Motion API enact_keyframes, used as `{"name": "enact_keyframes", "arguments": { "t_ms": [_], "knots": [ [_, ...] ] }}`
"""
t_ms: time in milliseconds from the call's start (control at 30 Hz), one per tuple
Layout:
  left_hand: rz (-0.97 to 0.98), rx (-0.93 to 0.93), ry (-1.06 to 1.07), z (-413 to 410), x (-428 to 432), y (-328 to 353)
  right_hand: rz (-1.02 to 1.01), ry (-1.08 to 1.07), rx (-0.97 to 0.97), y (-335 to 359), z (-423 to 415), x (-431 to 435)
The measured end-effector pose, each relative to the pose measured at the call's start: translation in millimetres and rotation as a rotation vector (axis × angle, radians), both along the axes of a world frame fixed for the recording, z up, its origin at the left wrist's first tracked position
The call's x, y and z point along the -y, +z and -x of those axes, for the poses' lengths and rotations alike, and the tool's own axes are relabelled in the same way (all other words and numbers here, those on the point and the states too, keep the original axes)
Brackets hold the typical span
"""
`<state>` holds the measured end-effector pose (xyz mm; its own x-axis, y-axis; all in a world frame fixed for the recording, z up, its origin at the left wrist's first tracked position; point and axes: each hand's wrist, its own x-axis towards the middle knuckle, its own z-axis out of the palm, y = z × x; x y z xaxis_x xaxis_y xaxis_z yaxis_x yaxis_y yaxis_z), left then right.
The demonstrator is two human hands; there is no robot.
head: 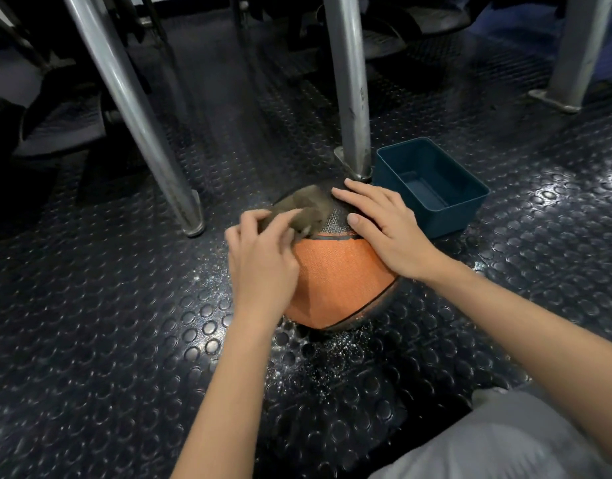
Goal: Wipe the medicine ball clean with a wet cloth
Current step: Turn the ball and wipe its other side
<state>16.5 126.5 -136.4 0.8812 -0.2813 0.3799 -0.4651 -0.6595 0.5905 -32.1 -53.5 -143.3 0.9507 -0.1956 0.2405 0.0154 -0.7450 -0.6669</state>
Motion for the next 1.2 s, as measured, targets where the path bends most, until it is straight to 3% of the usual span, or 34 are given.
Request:
{"name": "enact_keyframes", "arguments": {
  "t_ms": [133, 367, 600, 767, 1000, 1200],
  "knots": [
    [-0.017, -0.142, 0.171, -19, -25, -11, -0.01, 0.009, 0.019, -1, 1, -2],
    [-0.014, 0.064, -0.034, 12, 10, 6, -0.006, 0.03, 0.008, -3, 2, -4],
    [0.006, -0.12, 0.192, -9, -19, -2, 0.033, 0.055, 0.007, -2, 2, -11],
    [0.03, 0.103, -0.04, 13, 11, 2, 0.087, 0.046, 0.026, -5, 2, -14],
    [0.106, -0.085, 0.123, -7, -12, -2, 0.111, 0.081, 0.025, -4, 1, -17],
    [0.038, 0.063, -0.024, 11, 6, 3, 0.109, 0.052, 0.038, -5, 3, -14]
  ]
}}
